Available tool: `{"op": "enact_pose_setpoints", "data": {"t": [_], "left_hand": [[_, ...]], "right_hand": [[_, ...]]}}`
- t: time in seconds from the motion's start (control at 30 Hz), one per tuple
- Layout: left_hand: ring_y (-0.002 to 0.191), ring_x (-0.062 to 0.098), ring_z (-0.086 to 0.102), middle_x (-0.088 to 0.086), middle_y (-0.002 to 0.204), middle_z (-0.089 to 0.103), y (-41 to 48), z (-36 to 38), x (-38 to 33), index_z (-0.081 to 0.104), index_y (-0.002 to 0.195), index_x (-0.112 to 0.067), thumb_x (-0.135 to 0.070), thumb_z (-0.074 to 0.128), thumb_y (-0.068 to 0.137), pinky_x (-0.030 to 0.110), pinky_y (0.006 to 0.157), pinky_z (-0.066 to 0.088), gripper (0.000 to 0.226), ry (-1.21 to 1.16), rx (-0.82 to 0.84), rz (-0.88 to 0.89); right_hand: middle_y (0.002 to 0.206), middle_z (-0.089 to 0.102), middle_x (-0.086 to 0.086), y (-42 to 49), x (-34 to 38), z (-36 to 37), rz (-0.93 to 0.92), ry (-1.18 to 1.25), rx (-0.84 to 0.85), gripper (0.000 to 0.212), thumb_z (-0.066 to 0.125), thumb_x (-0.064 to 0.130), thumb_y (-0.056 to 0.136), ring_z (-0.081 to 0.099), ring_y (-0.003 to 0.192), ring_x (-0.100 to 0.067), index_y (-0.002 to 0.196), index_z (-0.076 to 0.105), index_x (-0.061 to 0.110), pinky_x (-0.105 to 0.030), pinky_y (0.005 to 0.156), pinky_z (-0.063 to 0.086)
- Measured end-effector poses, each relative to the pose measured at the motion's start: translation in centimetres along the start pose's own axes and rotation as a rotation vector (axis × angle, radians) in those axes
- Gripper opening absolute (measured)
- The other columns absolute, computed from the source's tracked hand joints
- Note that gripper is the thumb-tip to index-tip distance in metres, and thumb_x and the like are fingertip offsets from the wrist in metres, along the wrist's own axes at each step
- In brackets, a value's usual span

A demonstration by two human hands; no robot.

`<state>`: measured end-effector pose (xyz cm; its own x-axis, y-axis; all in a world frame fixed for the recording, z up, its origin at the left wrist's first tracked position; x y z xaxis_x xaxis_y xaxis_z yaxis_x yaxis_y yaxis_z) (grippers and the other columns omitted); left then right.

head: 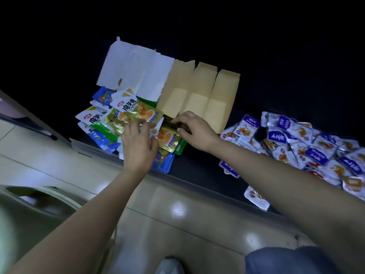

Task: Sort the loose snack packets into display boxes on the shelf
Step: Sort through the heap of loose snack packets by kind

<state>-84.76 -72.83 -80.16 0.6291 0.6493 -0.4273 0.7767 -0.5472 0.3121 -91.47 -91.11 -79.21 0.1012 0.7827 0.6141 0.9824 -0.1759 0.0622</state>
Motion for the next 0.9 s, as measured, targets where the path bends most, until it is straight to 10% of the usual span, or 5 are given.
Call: {"op": "enact_pose_setpoints", "data": {"t": [0.27,0.5,0.6,0.9], "left_hand": [[0.088,0.037,0.055,0.014,0.097,0.058,-1.1,6.2,-11.9,0.066,0.098,-0.011,-0.022,0.042,0.081,0.047,0.074,0.047,0.031,-0.164,0.177,0.296],[0.137,0.035,0.027,0.013,0.151,0.029,-5.2,13.3,-18.7,0.035,0.148,-0.028,-0.056,0.063,0.085,0.045,0.108,0.028,0.074,0.060,0.614,0.155],[0.128,0.037,0.035,0.015,0.139,0.041,-5.9,14.2,-19.6,0.048,0.137,-0.023,-0.038,0.073,0.080,0.044,0.102,0.032,0.064,-0.017,0.504,0.151],[0.121,0.029,0.043,0.008,0.128,0.053,-6.6,13.6,-20.0,0.049,0.133,-0.013,-0.026,0.081,0.074,0.045,0.100,0.033,0.069,-0.256,0.324,0.065]], "right_hand": [[0.094,0.071,-0.005,-12.5,-8.9,-8.0,0.312,-0.101,-0.063,0.027,0.055,0.012,0.093,0.067,0.087,-0.024,0.117,0.066,0.016,-0.037,0.077,0.052],[0.160,0.019,-0.004,-22.7,-14.6,-10.1,0.439,-0.376,0.163,0.073,0.064,0.035,0.089,0.014,0.146,-0.025,0.151,0.029,0.024,-0.041,0.113,0.014],[0.163,-0.002,0.001,-25.3,-16.0,-9.1,0.527,-0.355,0.221,0.084,0.064,0.043,0.089,-0.001,0.149,-0.022,0.155,0.012,0.032,-0.046,0.117,0.007],[0.160,0.016,-0.002,-26.6,-18.3,-9.1,0.555,-0.258,-0.100,0.075,0.067,0.030,0.085,0.011,0.146,-0.022,0.151,0.029,0.028,-0.040,0.113,0.011]]}}
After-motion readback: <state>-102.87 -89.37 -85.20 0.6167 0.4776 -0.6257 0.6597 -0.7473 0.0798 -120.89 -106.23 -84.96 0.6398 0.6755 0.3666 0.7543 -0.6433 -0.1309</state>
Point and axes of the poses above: each hand's wrist, its own y-axis towards the middle knuckle, its own z-axis out of the palm, x = y × z, the point moved 1 cm from there along y, towards the middle knuckle
